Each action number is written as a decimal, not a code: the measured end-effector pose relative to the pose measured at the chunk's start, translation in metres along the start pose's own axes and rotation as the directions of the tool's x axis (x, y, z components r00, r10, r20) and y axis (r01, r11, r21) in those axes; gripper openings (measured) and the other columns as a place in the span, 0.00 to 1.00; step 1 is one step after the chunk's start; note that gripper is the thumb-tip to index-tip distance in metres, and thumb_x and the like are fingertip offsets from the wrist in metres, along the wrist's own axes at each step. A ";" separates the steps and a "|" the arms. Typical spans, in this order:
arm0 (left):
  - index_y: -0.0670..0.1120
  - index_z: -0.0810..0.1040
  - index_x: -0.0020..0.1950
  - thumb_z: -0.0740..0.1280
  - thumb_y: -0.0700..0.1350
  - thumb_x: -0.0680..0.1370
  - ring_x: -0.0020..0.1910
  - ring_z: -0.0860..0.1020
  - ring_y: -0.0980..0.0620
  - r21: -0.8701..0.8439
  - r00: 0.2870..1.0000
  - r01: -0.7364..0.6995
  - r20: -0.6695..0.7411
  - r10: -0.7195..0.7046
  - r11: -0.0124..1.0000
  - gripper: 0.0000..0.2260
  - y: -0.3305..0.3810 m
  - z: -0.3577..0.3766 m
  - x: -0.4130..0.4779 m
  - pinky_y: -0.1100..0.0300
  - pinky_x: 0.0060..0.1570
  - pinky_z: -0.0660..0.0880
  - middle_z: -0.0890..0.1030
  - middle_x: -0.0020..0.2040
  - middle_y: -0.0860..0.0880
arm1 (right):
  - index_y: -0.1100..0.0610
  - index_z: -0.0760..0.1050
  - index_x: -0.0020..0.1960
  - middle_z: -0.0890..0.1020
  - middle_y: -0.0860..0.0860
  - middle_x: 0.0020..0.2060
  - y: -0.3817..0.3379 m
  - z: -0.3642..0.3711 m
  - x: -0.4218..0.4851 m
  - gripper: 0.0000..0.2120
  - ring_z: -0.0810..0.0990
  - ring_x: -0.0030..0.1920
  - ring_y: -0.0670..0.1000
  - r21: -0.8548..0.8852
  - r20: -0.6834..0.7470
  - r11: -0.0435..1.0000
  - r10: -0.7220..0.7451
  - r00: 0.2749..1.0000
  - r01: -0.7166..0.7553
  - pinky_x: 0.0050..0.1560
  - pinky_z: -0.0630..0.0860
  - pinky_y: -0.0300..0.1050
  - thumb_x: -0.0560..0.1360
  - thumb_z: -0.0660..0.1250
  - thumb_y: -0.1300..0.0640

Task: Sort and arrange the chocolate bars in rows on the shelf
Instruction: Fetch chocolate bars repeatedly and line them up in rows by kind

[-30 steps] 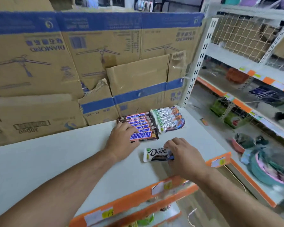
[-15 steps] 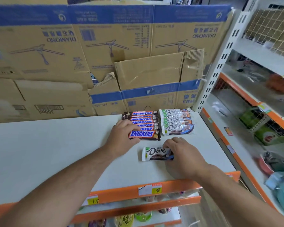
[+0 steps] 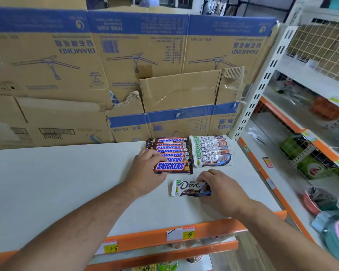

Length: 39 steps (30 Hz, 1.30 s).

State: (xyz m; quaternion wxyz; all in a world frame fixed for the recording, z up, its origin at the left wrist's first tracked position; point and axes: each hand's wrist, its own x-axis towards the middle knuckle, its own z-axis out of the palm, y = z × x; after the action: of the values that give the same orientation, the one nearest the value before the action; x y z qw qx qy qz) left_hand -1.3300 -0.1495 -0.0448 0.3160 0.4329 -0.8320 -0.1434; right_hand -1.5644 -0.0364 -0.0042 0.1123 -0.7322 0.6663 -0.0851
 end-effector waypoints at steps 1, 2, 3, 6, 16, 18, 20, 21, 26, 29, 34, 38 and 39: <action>0.49 0.81 0.55 0.70 0.52 0.68 0.54 0.73 0.52 0.022 1.000 -0.002 0.007 0.002 1.000 0.17 0.001 0.000 -0.001 0.51 0.55 0.73 0.76 0.52 0.54 | 0.47 0.73 0.56 0.73 0.44 0.47 0.002 0.000 0.000 0.18 0.72 0.47 0.48 0.001 0.002 1.000 -0.008 1.000 0.008 0.39 0.65 0.41 0.67 0.69 0.51; 0.50 0.80 0.56 0.70 0.54 0.68 0.55 0.72 0.53 0.051 1.000 -0.003 0.010 0.003 0.999 0.18 0.003 0.000 -0.003 0.52 0.56 0.72 0.76 0.53 0.54 | 0.47 0.73 0.56 0.74 0.44 0.47 0.005 -0.001 0.000 0.18 0.73 0.48 0.48 0.004 0.004 1.000 -0.013 1.000 0.013 0.39 0.66 0.41 0.67 0.69 0.51; 0.50 0.79 0.57 0.69 0.55 0.69 0.56 0.72 0.53 0.090 1.000 -0.006 0.007 0.006 0.996 0.18 0.006 -0.001 -0.005 0.53 0.57 0.71 0.75 0.54 0.55 | 0.47 0.73 0.56 0.74 0.44 0.47 0.008 -0.002 0.000 0.18 0.74 0.48 0.49 0.007 0.003 1.000 -0.017 1.000 0.017 0.40 0.68 0.42 0.67 0.69 0.51; 0.51 0.78 0.58 0.66 0.55 0.70 0.58 0.71 0.52 0.179 0.998 -0.046 -0.031 0.053 0.983 0.18 0.024 0.002 -0.017 0.55 0.59 0.69 0.75 0.56 0.55 | 0.48 0.73 0.56 0.75 0.45 0.49 0.026 -0.008 -0.003 0.18 0.75 0.50 0.50 -0.010 -0.009 1.000 0.002 1.000 -0.003 0.40 0.69 0.43 0.67 0.69 0.51; 0.54 0.78 0.60 0.62 0.57 0.74 0.59 0.69 0.54 0.168 0.970 -0.133 0.225 0.093 0.977 0.17 0.073 0.033 -0.037 0.55 0.62 0.67 0.75 0.57 0.57 | 0.52 0.74 0.58 0.75 0.49 0.52 0.077 -0.022 0.026 0.20 0.75 0.54 0.55 -0.031 -0.106 0.997 0.066 0.992 -0.070 0.41 0.72 0.45 0.67 0.68 0.58; 0.53 0.78 0.60 0.61 0.56 0.74 0.59 0.70 0.54 0.194 0.969 -0.142 0.227 0.097 0.971 0.17 0.075 0.031 -0.038 0.56 0.61 0.67 0.75 0.58 0.56 | 0.52 0.74 0.59 0.76 0.51 0.53 0.079 -0.021 0.032 0.20 0.74 0.55 0.56 -0.016 -0.112 0.999 0.045 0.993 -0.047 0.44 0.73 0.46 0.67 0.69 0.58; 0.53 0.78 0.61 0.62 0.56 0.74 0.59 0.69 0.54 0.221 0.969 -0.142 0.231 0.090 0.965 0.17 0.077 0.031 -0.038 0.56 0.60 0.68 0.75 0.58 0.56 | 0.51 0.74 0.60 0.76 0.50 0.53 0.082 -0.019 0.034 0.22 0.72 0.56 0.57 -0.034 -0.121 0.999 0.028 0.992 -0.032 0.49 0.73 0.49 0.66 0.70 0.54; 0.53 0.77 0.61 0.62 0.56 0.74 0.59 0.69 0.54 0.225 0.969 -0.137 0.234 0.083 0.965 0.17 0.077 0.031 -0.038 0.55 0.60 0.68 0.75 0.58 0.56 | 0.50 0.74 0.61 0.76 0.50 0.54 0.082 -0.019 0.033 0.23 0.71 0.57 0.56 -0.053 -0.131 0.998 0.016 0.991 -0.023 0.51 0.72 0.50 0.66 0.70 0.52; 0.53 0.77 0.61 0.62 0.56 0.74 0.59 0.69 0.55 0.232 0.970 -0.121 0.236 0.065 0.965 0.17 0.077 0.031 -0.038 0.55 0.61 0.69 0.74 0.58 0.56 | 0.49 0.79 0.54 0.79 0.49 0.49 0.086 -0.008 0.031 0.16 0.75 0.52 0.58 -0.095 -0.266 0.995 -0.039 0.963 0.014 0.48 0.70 0.51 0.66 0.71 0.52; 0.54 0.77 0.61 0.62 0.56 0.75 0.60 0.68 0.56 0.249 0.971 -0.109 0.235 0.049 0.962 0.17 0.078 0.033 -0.037 0.57 0.61 0.68 0.74 0.59 0.57 | 0.49 0.81 0.51 0.80 0.49 0.46 0.086 -0.005 0.034 0.15 0.76 0.49 0.57 -0.104 -0.315 0.995 -0.032 0.949 -0.001 0.48 0.70 0.50 0.64 0.72 0.52; 0.54 0.76 0.62 0.63 0.56 0.74 0.60 0.69 0.55 0.262 0.970 -0.100 0.241 0.035 0.960 0.18 0.076 0.034 -0.037 0.55 0.61 0.68 0.73 0.59 0.57 | 0.48 0.80 0.52 0.80 0.49 0.47 0.087 -0.004 0.035 0.15 0.76 0.49 0.57 -0.132 -0.321 0.991 -0.045 0.946 0.002 0.50 0.71 0.51 0.65 0.73 0.51; 0.53 0.77 0.62 0.64 0.56 0.74 0.60 0.70 0.53 0.276 0.971 -0.096 0.238 0.029 0.956 0.18 0.077 0.036 -0.038 0.54 0.60 0.69 0.74 0.59 0.56 | 0.48 0.79 0.53 0.79 0.49 0.49 0.087 -0.004 0.035 0.15 0.76 0.51 0.56 -0.144 -0.306 0.990 -0.051 0.951 0.006 0.52 0.70 0.52 0.67 0.71 0.49; 0.53 0.77 0.61 0.64 0.56 0.74 0.59 0.70 0.53 0.281 0.971 -0.101 0.235 0.033 0.954 0.18 0.077 0.035 -0.038 0.53 0.60 0.70 0.74 0.59 0.55 | 0.48 0.79 0.54 0.79 0.49 0.49 0.086 -0.004 0.036 0.15 0.75 0.52 0.57 -0.148 -0.296 0.989 -0.047 0.954 0.003 0.53 0.69 0.52 0.68 0.70 0.49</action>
State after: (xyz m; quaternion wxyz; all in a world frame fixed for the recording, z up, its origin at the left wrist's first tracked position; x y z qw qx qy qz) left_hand -1.3853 -0.0753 -0.0471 0.1561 0.4267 -0.8890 -0.0571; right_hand -1.6449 -0.0794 -0.0248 -0.0446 -0.7255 0.6708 -0.1473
